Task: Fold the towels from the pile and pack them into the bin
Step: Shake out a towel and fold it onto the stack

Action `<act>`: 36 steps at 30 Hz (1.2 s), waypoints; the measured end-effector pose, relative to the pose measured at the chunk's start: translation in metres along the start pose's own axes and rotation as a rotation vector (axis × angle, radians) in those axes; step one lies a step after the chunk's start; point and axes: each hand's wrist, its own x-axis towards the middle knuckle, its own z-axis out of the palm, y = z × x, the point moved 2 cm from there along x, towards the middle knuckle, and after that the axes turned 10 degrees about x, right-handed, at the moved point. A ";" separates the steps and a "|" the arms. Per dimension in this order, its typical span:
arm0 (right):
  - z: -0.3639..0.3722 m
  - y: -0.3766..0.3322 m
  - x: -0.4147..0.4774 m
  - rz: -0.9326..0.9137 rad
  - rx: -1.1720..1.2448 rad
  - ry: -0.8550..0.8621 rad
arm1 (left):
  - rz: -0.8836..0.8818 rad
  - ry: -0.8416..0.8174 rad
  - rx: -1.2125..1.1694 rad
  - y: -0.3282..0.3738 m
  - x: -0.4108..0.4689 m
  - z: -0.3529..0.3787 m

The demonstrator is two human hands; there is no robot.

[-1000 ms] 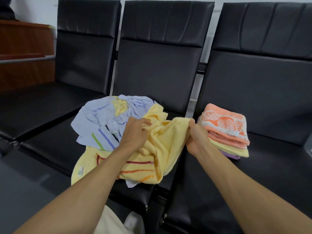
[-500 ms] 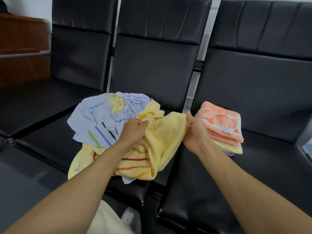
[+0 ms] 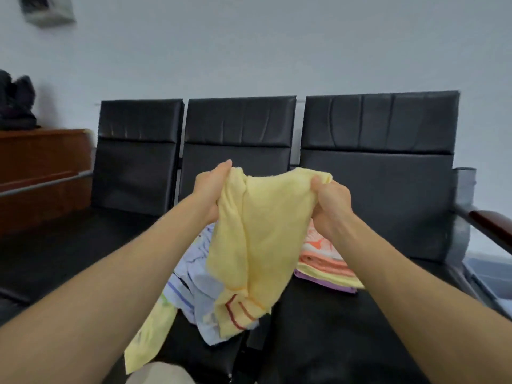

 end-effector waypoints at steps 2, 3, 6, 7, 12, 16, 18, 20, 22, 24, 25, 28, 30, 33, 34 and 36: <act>-0.002 -0.028 -0.007 -0.048 -0.010 0.050 | 0.096 0.046 0.105 0.035 -0.019 0.013; -0.002 -0.039 -0.010 -0.065 -0.012 0.065 | 0.148 0.084 0.142 0.049 -0.026 0.018; -0.011 -0.084 -0.023 -0.132 -0.053 0.104 | 0.249 0.144 0.142 0.084 -0.049 0.034; -0.015 -0.097 -0.025 -0.160 -0.056 0.120 | 0.251 0.151 0.126 0.091 -0.054 0.037; -0.053 -0.160 -0.039 -0.324 -0.133 0.227 | 0.223 0.117 -0.003 0.116 -0.078 0.050; -0.086 -0.194 -0.046 -0.401 -0.207 0.295 | 0.185 0.046 -0.081 0.126 -0.096 0.061; -0.099 -0.205 -0.050 -0.462 -0.296 0.307 | 0.186 0.021 -0.065 0.127 -0.104 0.068; -0.108 -0.211 -0.054 -0.527 -0.408 0.314 | 0.204 0.034 -0.008 0.126 -0.107 0.072; -0.115 -0.215 -0.056 -0.559 -0.523 0.316 | 0.203 0.051 0.042 0.121 -0.109 0.075; -0.123 -0.217 -0.054 -0.546 -0.645 0.320 | 0.184 0.061 0.070 0.115 -0.111 0.073; -0.126 -0.218 -0.054 -0.523 -0.700 0.332 | 0.165 0.054 0.089 0.112 -0.111 0.072; -0.130 -0.219 -0.052 -0.460 -0.809 0.352 | 0.109 -0.027 0.176 0.104 -0.111 0.065; -0.135 -0.220 -0.052 -0.414 -0.842 0.369 | 0.066 -0.097 0.221 0.098 -0.110 0.061; -0.143 -0.221 -0.049 -0.364 -0.867 0.388 | 0.039 -0.213 0.246 0.094 -0.112 0.058; -0.145 -0.222 -0.049 -0.357 -0.866 0.386 | 0.040 -0.245 0.246 0.093 -0.113 0.057; -0.152 -0.224 -0.048 -0.360 -0.859 0.398 | 0.058 -0.260 0.243 0.090 -0.111 0.056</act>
